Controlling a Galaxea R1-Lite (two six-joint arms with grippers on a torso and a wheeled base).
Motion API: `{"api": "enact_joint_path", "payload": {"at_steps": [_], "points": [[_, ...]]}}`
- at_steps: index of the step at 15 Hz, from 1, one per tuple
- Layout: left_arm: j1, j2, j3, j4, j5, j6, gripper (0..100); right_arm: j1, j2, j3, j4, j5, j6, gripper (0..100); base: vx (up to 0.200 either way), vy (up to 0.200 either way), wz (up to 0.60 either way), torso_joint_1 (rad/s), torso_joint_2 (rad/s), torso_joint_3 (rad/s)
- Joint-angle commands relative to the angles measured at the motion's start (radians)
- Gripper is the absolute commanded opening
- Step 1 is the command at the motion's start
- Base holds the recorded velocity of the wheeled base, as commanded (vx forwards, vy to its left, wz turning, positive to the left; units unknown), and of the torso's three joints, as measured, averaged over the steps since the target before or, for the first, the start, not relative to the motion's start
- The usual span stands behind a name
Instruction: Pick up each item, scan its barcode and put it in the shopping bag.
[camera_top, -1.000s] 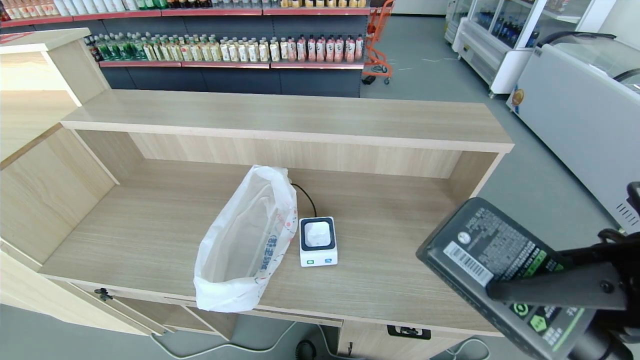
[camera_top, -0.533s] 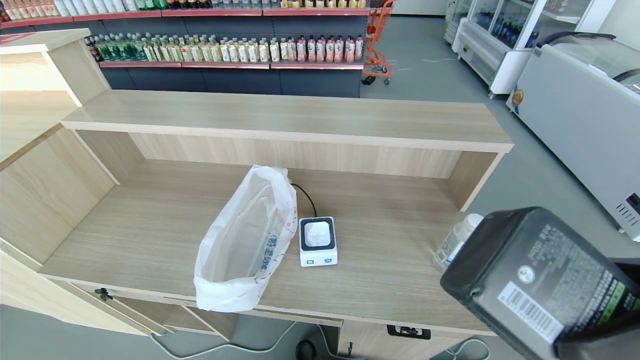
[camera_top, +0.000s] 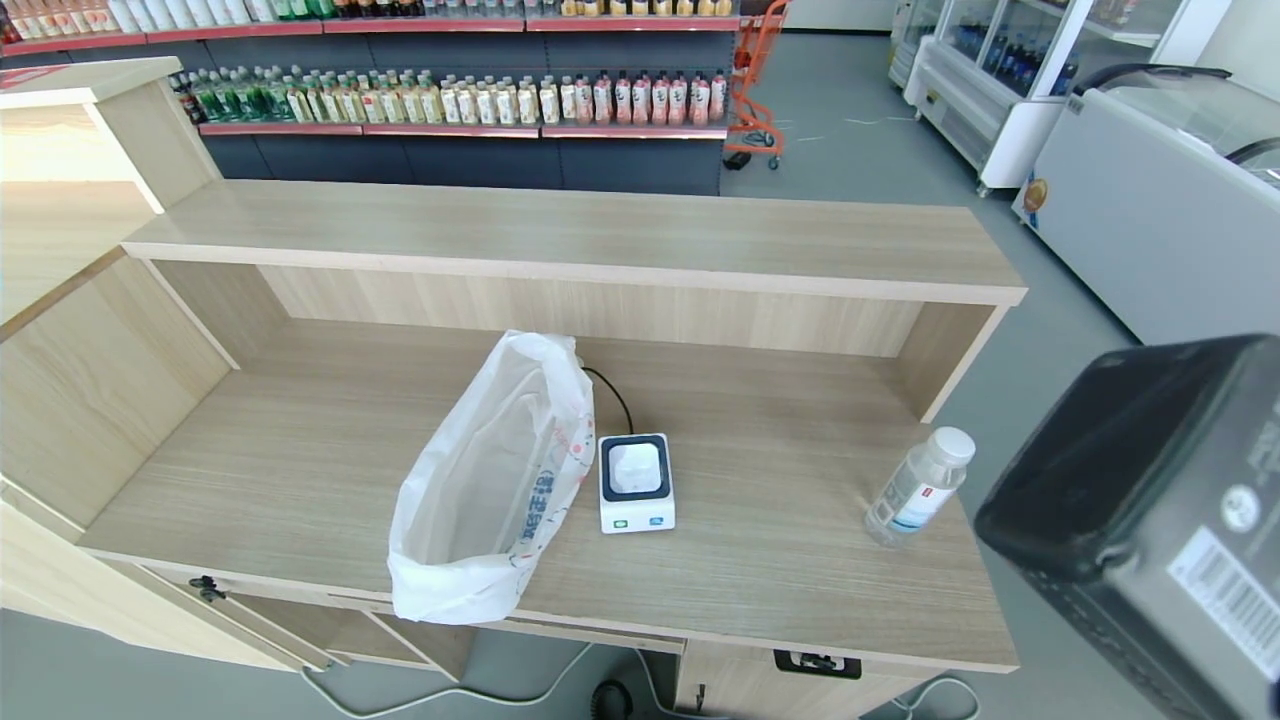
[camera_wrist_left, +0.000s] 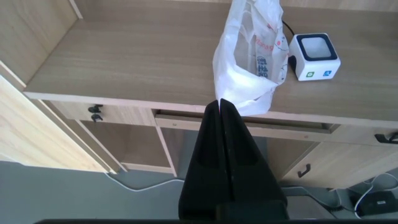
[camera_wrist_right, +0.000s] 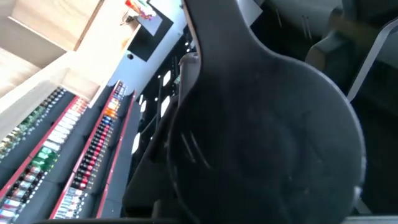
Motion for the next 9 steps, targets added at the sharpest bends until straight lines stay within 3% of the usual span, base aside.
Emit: {"api": "enact_joint_path", "payload": {"at_steps": [1,9], "points": [[0.000,0.001,0.000,0.000,0.000,0.000,0,-0.002,-0.012,0.005,0.001,0.003,-0.004,0,0.000,0.000,0.00,0.000,0.00,0.000],[0.000,0.001,0.000,0.000,0.000,0.000,0,-0.008,-0.042,0.008,0.035,0.006,-0.004,0,0.000,0.000,0.00,0.000,0.00,0.000]]}}
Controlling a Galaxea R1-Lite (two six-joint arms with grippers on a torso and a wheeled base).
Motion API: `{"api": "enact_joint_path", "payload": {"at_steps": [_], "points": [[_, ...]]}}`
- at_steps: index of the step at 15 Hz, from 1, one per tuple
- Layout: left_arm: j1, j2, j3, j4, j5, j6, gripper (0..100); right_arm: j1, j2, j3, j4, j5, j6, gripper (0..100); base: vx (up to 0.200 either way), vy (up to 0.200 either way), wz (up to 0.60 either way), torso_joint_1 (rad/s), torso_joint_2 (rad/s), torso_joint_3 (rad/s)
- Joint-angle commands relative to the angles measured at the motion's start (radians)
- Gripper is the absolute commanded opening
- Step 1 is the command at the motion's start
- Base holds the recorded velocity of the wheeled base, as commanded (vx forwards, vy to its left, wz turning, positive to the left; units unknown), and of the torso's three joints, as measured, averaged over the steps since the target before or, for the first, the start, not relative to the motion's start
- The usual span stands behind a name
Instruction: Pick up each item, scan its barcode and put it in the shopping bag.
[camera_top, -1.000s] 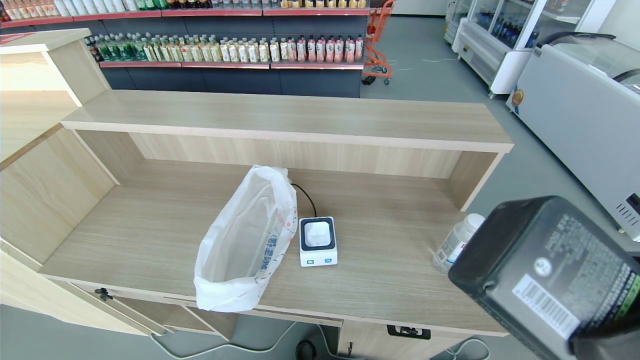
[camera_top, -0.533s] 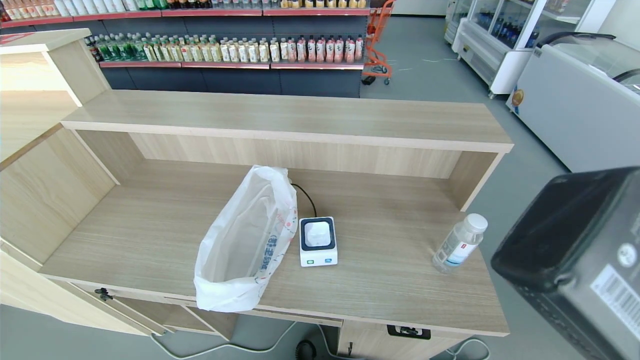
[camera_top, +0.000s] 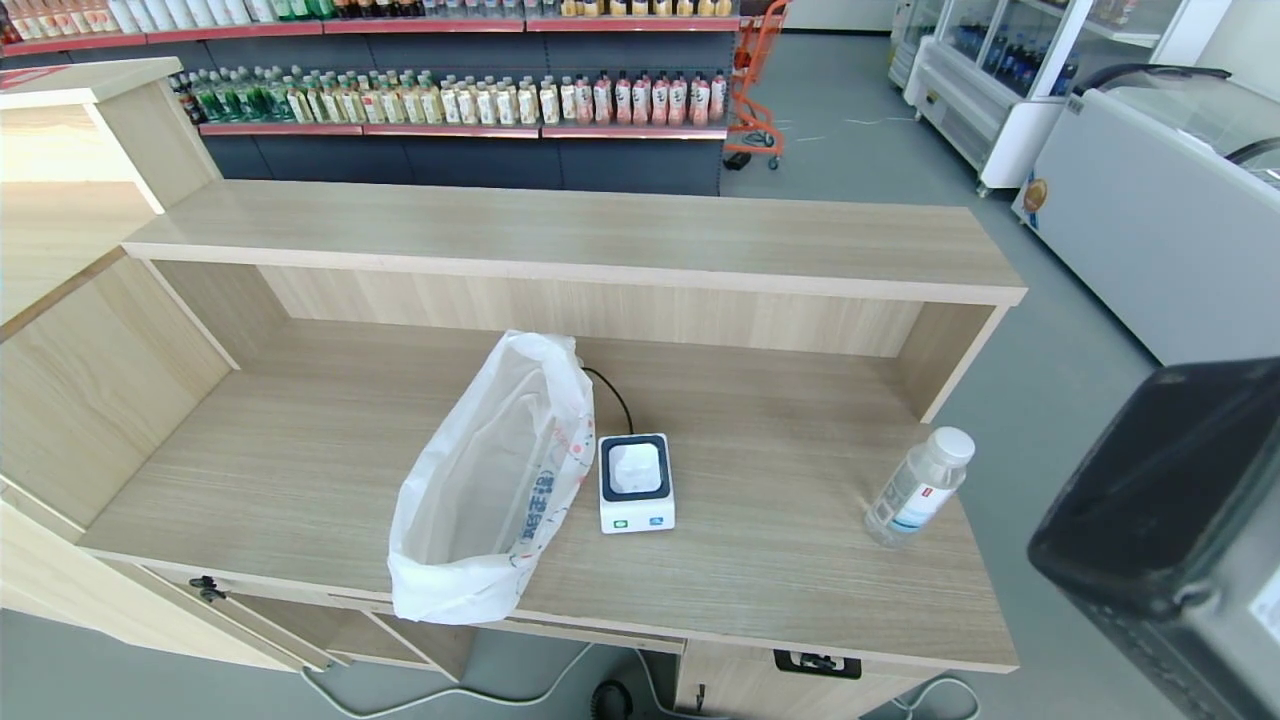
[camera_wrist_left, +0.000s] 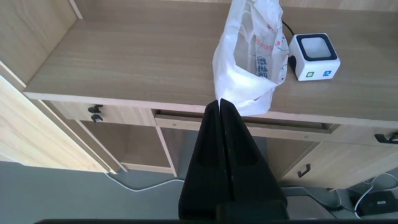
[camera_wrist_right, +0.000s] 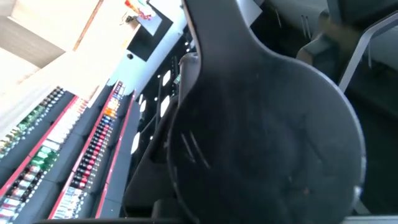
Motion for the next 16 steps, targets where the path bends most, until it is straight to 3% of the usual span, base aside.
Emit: {"api": "enact_joint_path", "payload": {"at_steps": [1,9,10,11,13,14,15,16], "points": [[0.000,0.000,0.000,0.000,0.000,0.000,0,-0.010,-0.004,0.000,0.001,0.000,-0.002,0,0.000,0.000,0.00,0.000,0.00,0.000],[0.000,0.000,0.000,0.000,0.000,0.000,0,-0.014,-0.021,0.008,0.014,0.002,-0.006,0,0.000,0.000,0.00,0.000,0.00,0.000],[0.000,0.001,0.000,0.000,0.000,0.000,0,-0.054,-0.008,0.000,0.041,-0.009,0.031,0,0.000,0.000,0.00,0.000,0.00,0.000],[0.000,0.000,0.000,0.000,0.000,0.000,0,-0.160,0.022,-0.015,0.067,-0.060,0.182,0,0.000,0.000,0.00,0.000,0.00,0.000],[0.000,0.001,0.000,0.000,0.000,0.000,0,-0.340,-0.004,0.022,0.151,-0.301,0.585,0,0.000,0.000,0.00,0.000,0.00,0.000],[0.000,0.001,0.000,0.000,0.000,0.000,0,-0.364,-0.033,0.010,0.129,-0.367,0.752,0,0.000,0.000,0.00,0.000,0.00,0.000],[0.000,0.001,0.000,0.000,0.000,0.000,0,-0.389,-0.027,0.011,0.128,-0.373,0.786,0,0.000,0.000,0.00,0.000,0.00,0.000],[0.000,0.001,0.000,0.000,0.000,0.000,0,-0.404,-0.016,0.040,0.149,-0.365,0.901,0,0.000,0.000,0.00,0.000,0.00,0.000]]}}
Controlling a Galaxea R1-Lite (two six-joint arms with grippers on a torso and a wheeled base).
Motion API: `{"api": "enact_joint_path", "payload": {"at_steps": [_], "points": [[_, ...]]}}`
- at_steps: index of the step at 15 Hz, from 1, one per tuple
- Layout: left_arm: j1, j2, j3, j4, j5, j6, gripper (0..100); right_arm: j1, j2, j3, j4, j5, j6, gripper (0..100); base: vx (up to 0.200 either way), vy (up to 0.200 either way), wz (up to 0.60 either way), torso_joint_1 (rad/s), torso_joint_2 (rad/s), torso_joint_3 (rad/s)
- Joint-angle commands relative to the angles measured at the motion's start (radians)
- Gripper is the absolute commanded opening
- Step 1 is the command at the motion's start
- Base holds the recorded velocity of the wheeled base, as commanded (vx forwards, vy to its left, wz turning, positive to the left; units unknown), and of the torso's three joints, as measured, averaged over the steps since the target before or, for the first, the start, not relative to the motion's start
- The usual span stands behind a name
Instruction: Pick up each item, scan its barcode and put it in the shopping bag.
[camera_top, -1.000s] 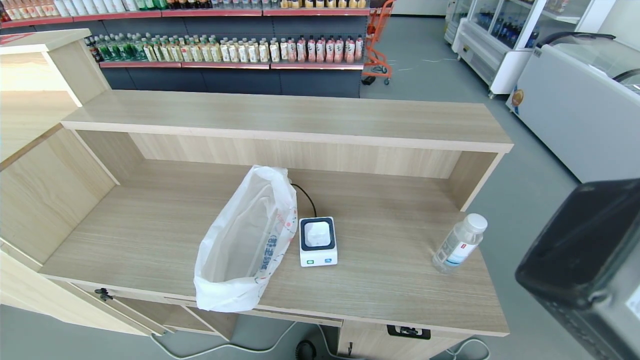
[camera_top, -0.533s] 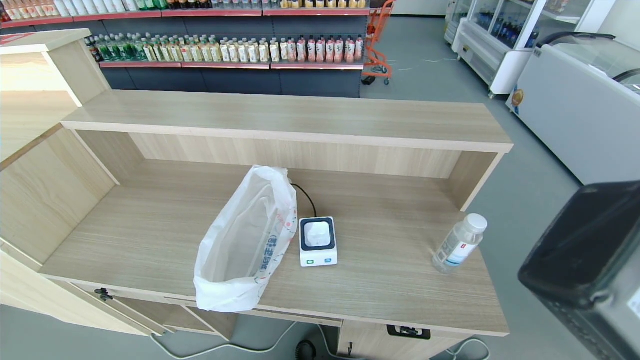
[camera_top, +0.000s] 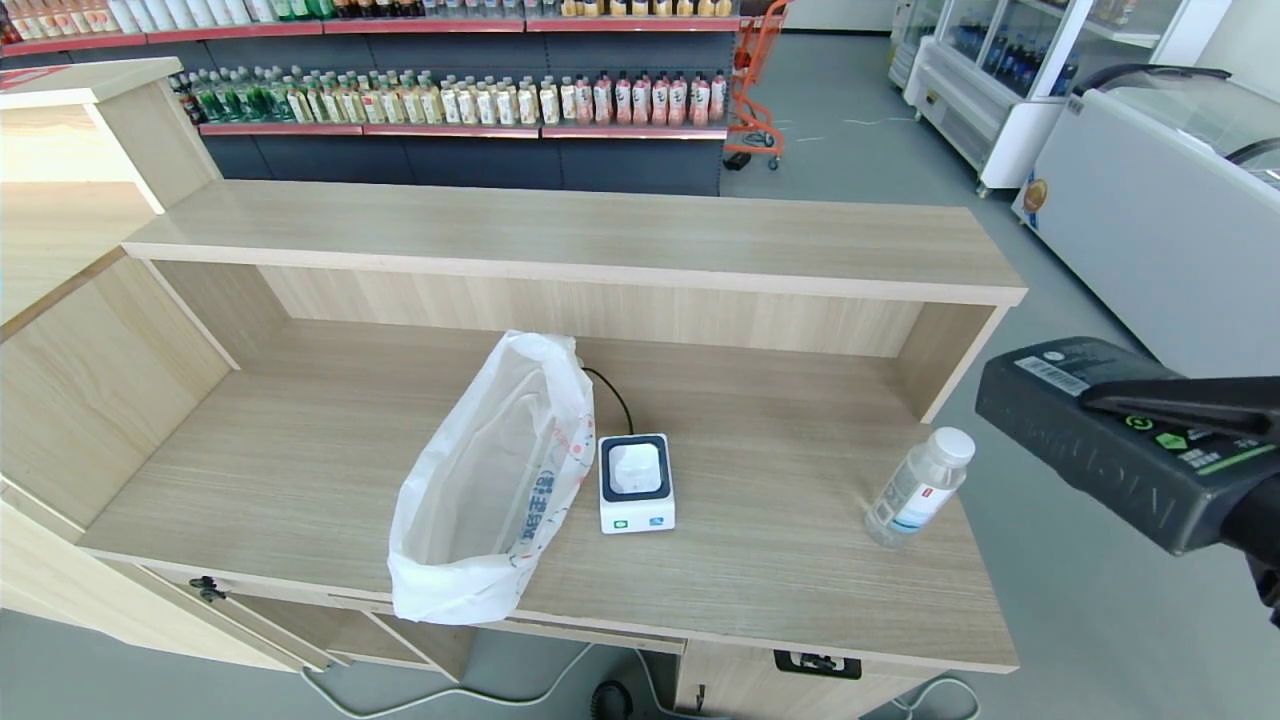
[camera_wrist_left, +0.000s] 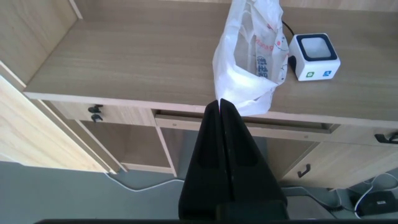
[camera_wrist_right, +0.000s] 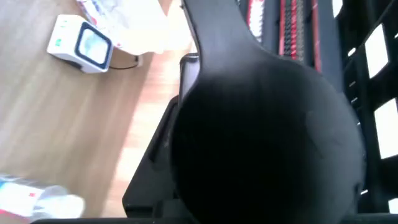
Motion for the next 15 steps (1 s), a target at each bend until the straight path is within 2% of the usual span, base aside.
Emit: {"api": "enact_joint_path", "payload": {"at_steps": [1,2,3,4,5,6,8,9,11,13,15], "points": [[0.000,0.001,0.000,0.001,0.000,0.000,0,-0.062,-0.004,0.020,0.043,-0.026,0.255,0,0.000,0.000,0.00,0.000,0.00,0.000],[0.000,0.001,0.000,0.000,0.000,0.000,0,-0.053,0.008,-0.027,0.080,-0.028,0.519,0,0.000,0.000,0.00,0.000,0.00,0.000],[0.000,0.001,0.000,0.001,0.000,0.000,0,-0.054,0.047,-0.116,0.089,-0.095,0.793,0,0.000,0.000,0.00,0.000,0.00,0.000],[0.000,0.001,0.000,0.000,0.000,0.000,0,-0.028,0.085,-0.224,0.106,-0.281,1.108,0,0.000,0.000,0.00,0.000,0.00,0.000],[0.000,0.000,0.000,0.000,0.000,0.000,0,0.073,0.107,-0.310,0.171,-0.390,1.468,0,0.000,0.000,0.00,0.000,0.00,0.000],[0.000,0.001,0.000,0.000,0.000,0.000,0,0.110,0.110,-0.334,0.241,-0.413,1.743,0,0.000,0.000,0.00,0.000,0.00,0.000],[0.000,0.001,0.000,0.000,0.000,0.000,0,0.059,0.142,-0.256,0.269,-0.402,2.099,0,0.000,0.000,0.00,0.000,0.00,0.000],[0.000,0.000,0.000,0.000,0.000,0.000,0,0.036,0.180,-0.210,0.251,-0.408,2.154,0,0.000,0.000,0.00,0.000,0.00,0.000],[0.000,0.001,0.000,0.000,0.000,0.000,0,-0.014,0.242,-0.089,0.134,-0.413,2.163,0,0.000,0.000,0.00,0.000,0.00,0.000],[0.000,0.001,0.000,0.000,0.000,0.000,0,-0.016,0.274,-0.024,0.040,-0.422,2.169,0,0.000,0.000,0.00,0.000,0.00,0.000],[0.000,0.001,0.000,0.000,0.000,0.000,0,-0.011,0.272,-0.018,0.040,-0.423,2.183,0,0.000,0.000,0.00,0.000,0.00,0.000]]}}
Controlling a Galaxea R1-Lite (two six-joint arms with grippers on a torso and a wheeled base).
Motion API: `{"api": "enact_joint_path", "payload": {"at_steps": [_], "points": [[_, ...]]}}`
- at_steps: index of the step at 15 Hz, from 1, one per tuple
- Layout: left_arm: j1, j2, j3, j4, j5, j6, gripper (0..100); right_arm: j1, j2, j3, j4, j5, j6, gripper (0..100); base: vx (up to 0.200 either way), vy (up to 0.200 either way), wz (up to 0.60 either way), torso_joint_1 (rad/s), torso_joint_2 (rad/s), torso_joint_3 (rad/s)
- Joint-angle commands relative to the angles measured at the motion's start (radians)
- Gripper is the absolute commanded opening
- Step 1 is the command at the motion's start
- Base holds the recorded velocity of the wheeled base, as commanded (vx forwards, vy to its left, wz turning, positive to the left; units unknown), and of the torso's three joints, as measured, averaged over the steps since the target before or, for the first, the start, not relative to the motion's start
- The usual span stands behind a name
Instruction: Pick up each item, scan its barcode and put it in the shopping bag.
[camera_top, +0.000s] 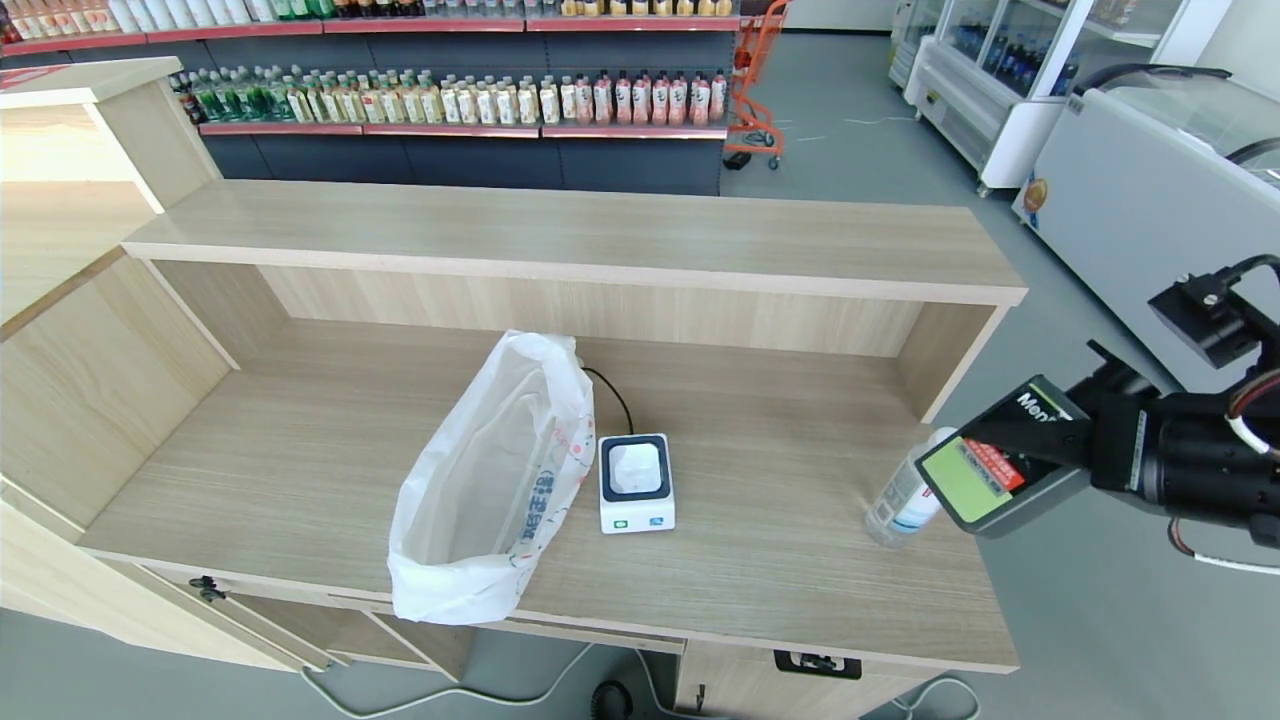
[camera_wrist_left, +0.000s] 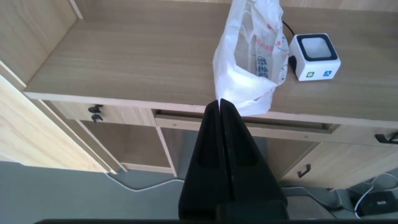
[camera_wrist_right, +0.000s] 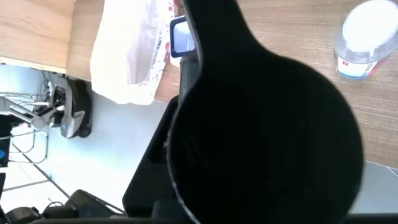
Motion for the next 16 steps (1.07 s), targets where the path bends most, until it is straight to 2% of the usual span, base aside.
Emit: {"api": "enact_joint_path", "payload": {"at_steps": [1,5,9,16], "points": [[0.000,0.000,0.000,0.000,0.000,0.000,0,0.016,0.027,0.015,-0.005,0.001,0.002,0,0.000,0.000,0.00,0.000,0.00,0.000],[0.000,0.000,0.000,0.000,0.000,0.000,0,0.066,-0.005,0.012,-0.006,0.002,0.006,0,0.000,0.000,0.00,0.000,0.00,0.000],[0.000,0.000,0.000,0.000,0.000,0.000,0,0.072,-0.047,0.031,-0.002,0.002,0.009,0,0.000,0.000,0.00,0.000,0.00,0.000],[0.000,0.000,0.000,0.001,0.000,0.001,0,0.060,-0.014,0.032,-0.036,-0.018,0.016,0,0.000,0.200,0.00,0.004,0.00,0.003]]}}
